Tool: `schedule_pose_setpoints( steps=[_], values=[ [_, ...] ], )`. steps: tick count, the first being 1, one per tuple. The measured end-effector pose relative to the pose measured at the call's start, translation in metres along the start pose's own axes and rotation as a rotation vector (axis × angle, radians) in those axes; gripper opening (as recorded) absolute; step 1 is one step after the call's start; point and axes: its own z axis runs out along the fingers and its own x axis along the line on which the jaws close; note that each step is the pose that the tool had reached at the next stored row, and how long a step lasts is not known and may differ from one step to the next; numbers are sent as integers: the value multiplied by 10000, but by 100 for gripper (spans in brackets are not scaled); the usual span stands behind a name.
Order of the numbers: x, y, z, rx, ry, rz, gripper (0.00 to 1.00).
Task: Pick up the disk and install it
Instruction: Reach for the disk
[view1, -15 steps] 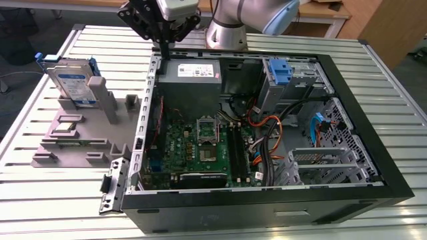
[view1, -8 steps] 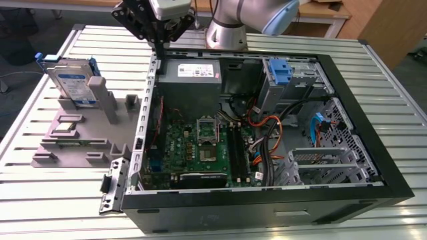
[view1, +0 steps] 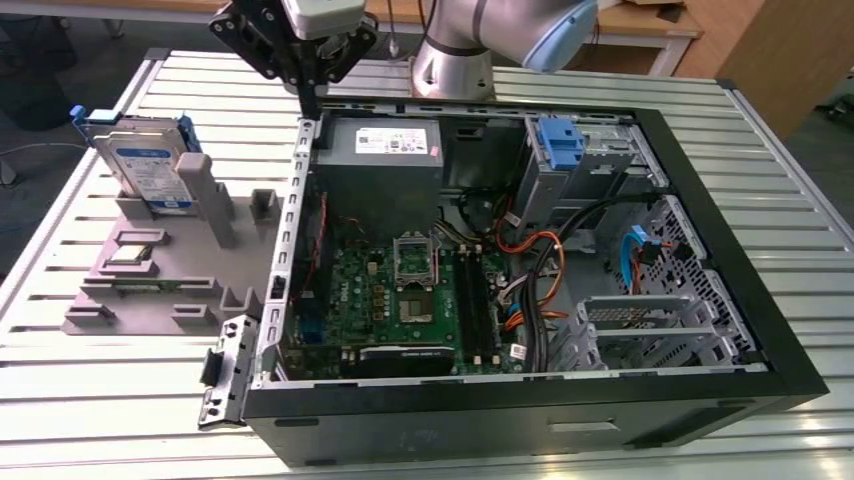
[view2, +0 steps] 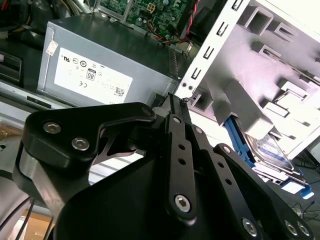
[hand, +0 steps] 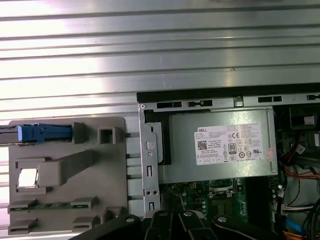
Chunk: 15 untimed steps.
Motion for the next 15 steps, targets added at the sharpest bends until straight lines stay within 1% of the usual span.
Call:
schedule_pose_setpoints(
  steps=[6,15],
  values=[
    [77,-6,-2,1,1,1,11],
    [215,-16,3,0,0,-1,11]
  ],
)
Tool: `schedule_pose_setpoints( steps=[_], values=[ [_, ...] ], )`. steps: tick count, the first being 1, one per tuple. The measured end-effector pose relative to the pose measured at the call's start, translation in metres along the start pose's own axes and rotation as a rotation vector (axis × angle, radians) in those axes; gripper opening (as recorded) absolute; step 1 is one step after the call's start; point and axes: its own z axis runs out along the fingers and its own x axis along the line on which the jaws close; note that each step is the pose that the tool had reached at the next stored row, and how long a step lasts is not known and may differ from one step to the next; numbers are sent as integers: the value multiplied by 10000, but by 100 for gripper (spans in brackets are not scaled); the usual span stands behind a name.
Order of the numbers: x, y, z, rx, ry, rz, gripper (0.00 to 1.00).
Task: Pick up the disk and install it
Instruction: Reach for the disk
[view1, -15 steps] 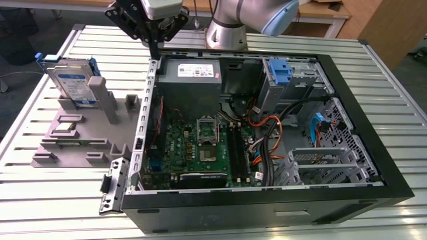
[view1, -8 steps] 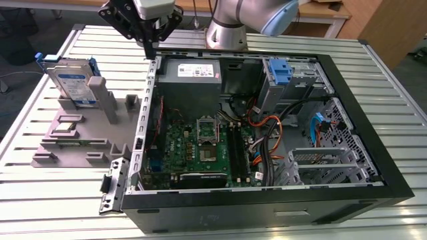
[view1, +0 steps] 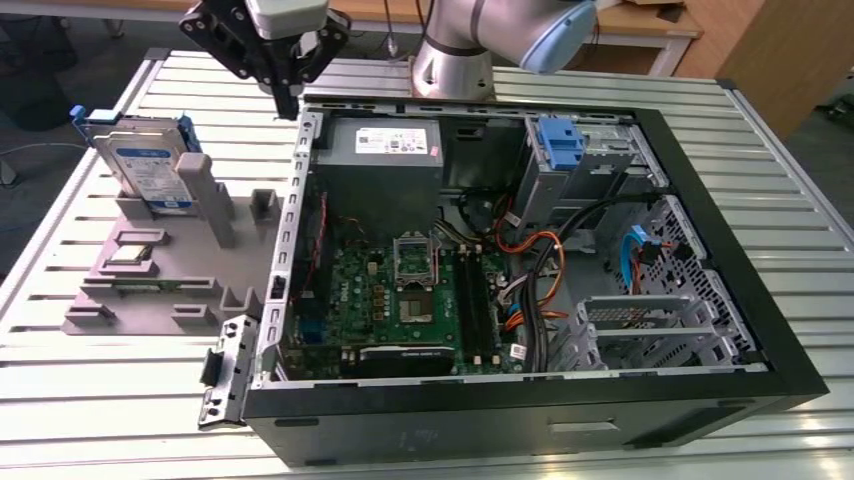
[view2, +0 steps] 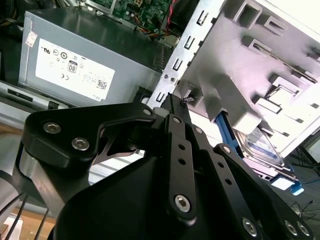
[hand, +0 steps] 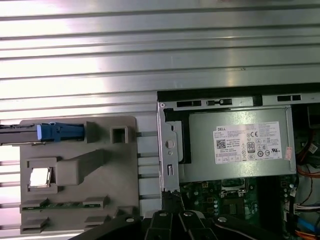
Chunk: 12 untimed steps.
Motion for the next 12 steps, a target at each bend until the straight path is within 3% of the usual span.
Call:
schedule_pose_setpoints(
  steps=[6,12],
  values=[
    [135,-7,12,0,0,0,11],
    [319,-5,29,-1,0,3,11]
  ],
)
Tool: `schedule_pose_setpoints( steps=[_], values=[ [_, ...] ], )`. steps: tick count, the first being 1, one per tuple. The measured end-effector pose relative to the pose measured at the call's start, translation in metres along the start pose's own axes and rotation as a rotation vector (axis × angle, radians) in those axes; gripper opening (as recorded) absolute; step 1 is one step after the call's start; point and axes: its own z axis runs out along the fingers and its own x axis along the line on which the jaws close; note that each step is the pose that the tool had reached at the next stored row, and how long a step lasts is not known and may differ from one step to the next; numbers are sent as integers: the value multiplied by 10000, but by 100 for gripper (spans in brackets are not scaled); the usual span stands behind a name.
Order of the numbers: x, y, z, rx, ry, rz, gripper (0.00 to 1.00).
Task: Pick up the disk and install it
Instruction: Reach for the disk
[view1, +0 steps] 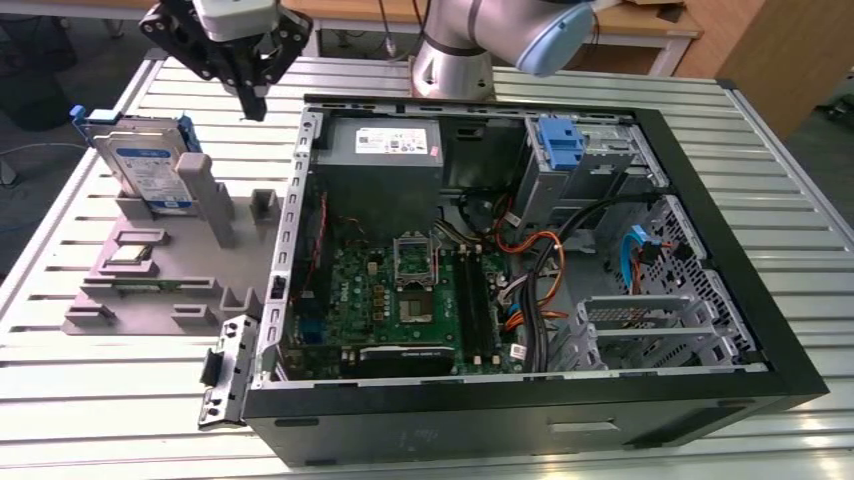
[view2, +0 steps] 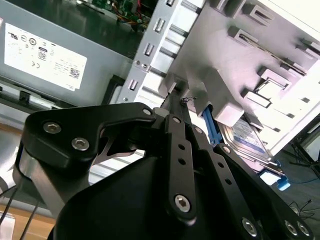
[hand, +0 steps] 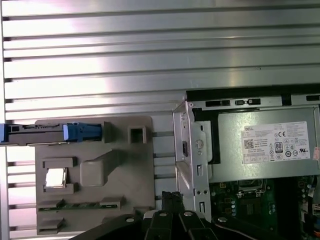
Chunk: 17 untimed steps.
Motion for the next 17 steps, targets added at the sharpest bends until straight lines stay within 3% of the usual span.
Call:
schedule_pose_setpoints(
  steps=[10,17],
  values=[
    [400,44,34,2,-1,28,11],
    [609,90,61,3,-3,62,11]
  ],
)
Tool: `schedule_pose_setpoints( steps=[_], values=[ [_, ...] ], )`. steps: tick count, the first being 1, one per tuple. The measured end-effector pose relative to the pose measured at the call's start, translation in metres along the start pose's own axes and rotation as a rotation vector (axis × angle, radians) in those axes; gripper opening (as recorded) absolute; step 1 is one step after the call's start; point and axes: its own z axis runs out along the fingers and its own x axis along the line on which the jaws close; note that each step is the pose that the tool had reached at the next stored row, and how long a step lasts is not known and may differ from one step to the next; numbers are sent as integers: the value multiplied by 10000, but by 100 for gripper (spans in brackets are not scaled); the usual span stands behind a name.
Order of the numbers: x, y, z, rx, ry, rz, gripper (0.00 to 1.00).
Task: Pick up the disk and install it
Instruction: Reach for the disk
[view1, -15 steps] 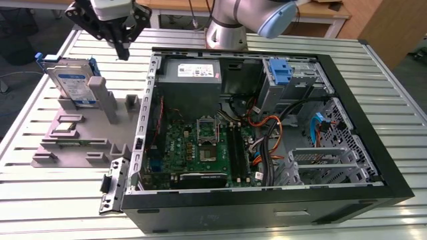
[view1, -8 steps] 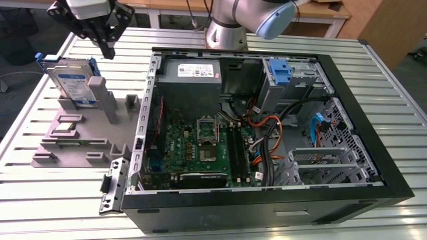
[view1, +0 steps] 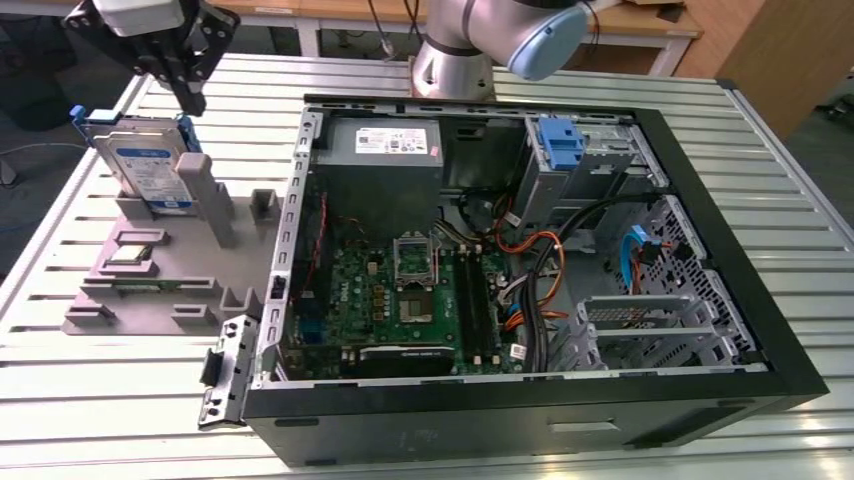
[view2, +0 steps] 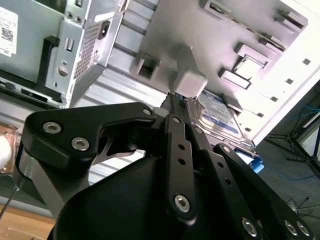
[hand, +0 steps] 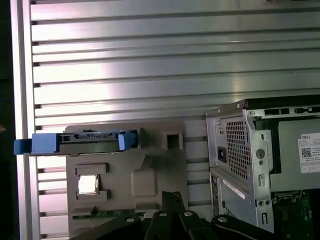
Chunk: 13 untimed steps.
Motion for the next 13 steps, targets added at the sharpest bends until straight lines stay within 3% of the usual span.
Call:
schedule_pose_setpoints(
  steps=[13],
  values=[
    [366,120,66,8,-4,68,11]
  ],
)
